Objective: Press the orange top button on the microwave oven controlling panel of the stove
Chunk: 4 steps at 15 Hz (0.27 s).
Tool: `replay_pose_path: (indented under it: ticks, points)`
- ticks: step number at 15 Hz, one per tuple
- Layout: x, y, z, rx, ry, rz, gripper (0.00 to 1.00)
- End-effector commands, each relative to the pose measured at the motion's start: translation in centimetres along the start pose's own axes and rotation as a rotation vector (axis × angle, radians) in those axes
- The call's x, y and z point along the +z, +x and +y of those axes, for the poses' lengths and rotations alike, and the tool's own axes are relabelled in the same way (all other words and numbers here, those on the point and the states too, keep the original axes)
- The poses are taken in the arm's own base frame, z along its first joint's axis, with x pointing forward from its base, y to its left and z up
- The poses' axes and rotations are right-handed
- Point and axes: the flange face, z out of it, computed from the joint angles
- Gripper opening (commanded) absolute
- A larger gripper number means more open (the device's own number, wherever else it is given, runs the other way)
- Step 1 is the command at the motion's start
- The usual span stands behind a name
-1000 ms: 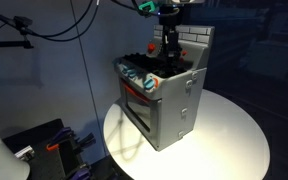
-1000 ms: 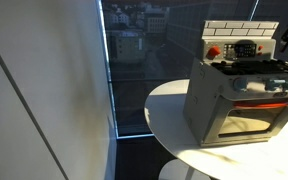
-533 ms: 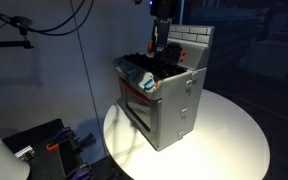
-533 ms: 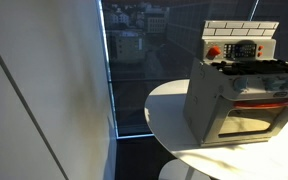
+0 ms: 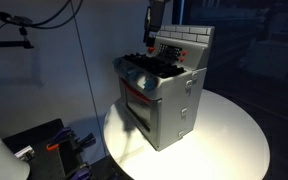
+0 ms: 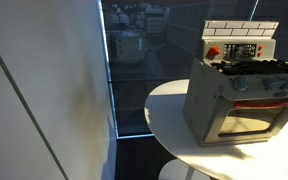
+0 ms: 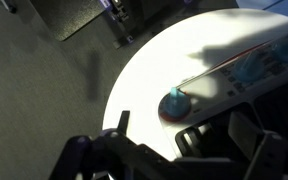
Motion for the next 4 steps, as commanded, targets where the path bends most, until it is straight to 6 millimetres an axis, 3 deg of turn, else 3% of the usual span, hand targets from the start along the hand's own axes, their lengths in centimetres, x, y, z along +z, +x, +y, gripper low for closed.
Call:
replay_pose_path:
  ticks: [1,4]
  points:
    - [-0.59,-0.04,0.83,-0.019,-0.009,-0.013,1.00]
    - [-0.19,-0.11,0.34,-0.004,-0.001,-0.006,1.00]
